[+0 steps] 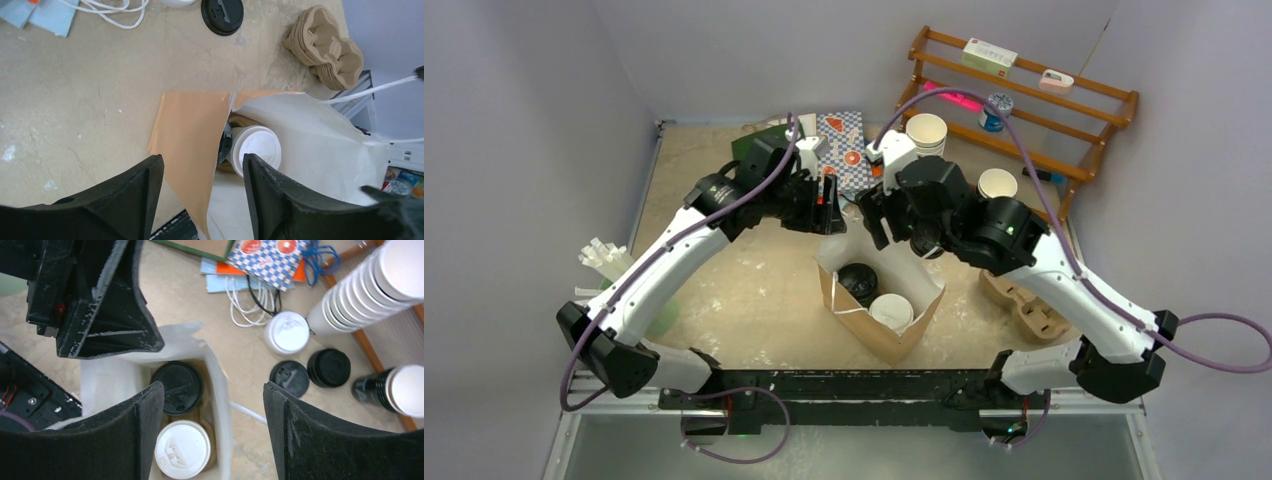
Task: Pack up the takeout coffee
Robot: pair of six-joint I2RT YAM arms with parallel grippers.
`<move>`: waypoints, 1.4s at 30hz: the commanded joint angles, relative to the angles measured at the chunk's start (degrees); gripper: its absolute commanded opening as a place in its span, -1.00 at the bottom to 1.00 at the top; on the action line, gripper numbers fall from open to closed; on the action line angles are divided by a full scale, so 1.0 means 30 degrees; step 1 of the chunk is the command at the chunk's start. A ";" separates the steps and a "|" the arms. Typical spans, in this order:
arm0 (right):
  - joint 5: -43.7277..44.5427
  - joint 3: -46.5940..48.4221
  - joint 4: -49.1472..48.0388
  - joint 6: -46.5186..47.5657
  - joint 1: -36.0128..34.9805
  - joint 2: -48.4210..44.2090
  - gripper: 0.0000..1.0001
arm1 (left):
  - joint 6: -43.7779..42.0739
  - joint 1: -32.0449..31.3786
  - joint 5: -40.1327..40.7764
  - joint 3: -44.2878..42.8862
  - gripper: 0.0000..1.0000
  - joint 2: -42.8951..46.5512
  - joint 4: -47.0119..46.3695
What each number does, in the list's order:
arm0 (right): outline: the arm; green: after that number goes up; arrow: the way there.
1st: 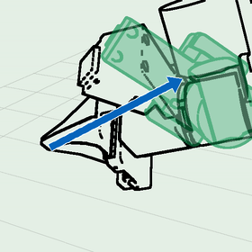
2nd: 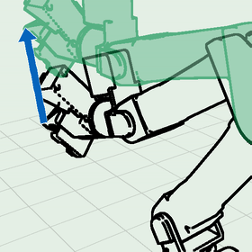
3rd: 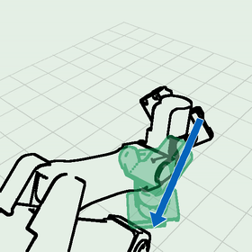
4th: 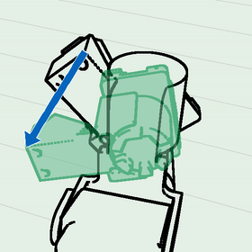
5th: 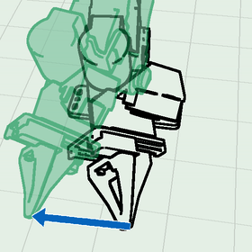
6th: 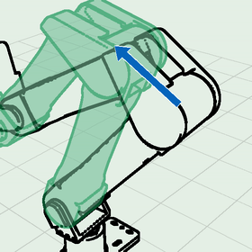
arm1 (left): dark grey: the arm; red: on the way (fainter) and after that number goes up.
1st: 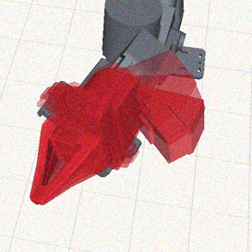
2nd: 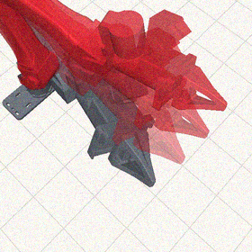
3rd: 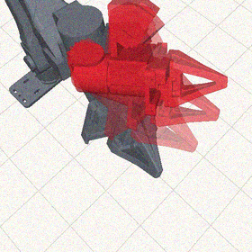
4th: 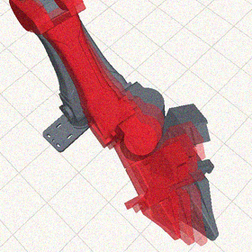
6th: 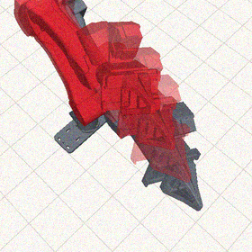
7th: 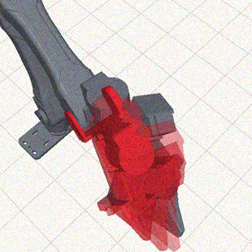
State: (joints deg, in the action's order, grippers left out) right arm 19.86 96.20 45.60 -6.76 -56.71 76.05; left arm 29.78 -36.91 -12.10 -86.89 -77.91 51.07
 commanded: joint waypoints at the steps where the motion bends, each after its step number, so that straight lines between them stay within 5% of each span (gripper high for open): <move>1: 0.0763 0.0404 0.1291 -0.1180 0.0899 -0.1579 0.48 | -0.1884 -0.0069 -0.1238 -0.0765 0.18 -0.0737 -0.1665; 6: 0.1606 0.0893 0.1659 -0.0878 0.1130 -0.1578 0.43 | -0.2807 -0.0063 -0.1676 -0.1252 -0.32 -0.1902 -0.1517; 9: 0.2098 0.1518 0.1686 -0.0553 0.1174 -0.1117 0.38 | -0.4049 -0.0043 -0.1208 -0.2005 -1.00 -0.2329 -0.0771; 15: 0.2346 0.2290 0.1354 -0.0354 0.1248 -0.0423 0.29 | -0.5604 0.0810 0.1357 -0.4440 -1.00 -0.3149 0.0860; 24: 0.2144 0.2750 0.1102 0.0291 0.1366 0.0211 0.32 | -0.6331 0.3922 0.2319 -0.3753 -1.00 -0.2656 -0.0448; 27: 0.2188 0.3248 0.1109 0.0521 0.1382 0.0569 0.38 | -0.5986 0.4180 0.3189 -0.3873 -0.66 -0.2681 -0.0248; 31: 0.2094 0.3775 0.1106 0.0475 0.1392 0.0822 0.41 | -0.4706 0.4216 0.5878 -0.5156 0.16 -0.2467 0.1707; 36: 0.1427 0.4496 0.1203 0.0178 0.1405 0.1246 0.42 | -0.2670 0.5119 1.1846 -0.6769 0.39 -0.0868 0.4590; 42: 0.0213 0.4909 0.1433 -0.0286 0.1399 0.1748 0.41 | -0.1552 0.9358 1.3321 -0.5724 0.53 -0.0337 0.4539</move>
State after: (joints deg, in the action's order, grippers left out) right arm 23.33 108.38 49.89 -6.50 -52.80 80.64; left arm 21.08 -16.64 20.29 -104.31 -79.94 62.72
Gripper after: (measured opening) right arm 0.706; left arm 0.749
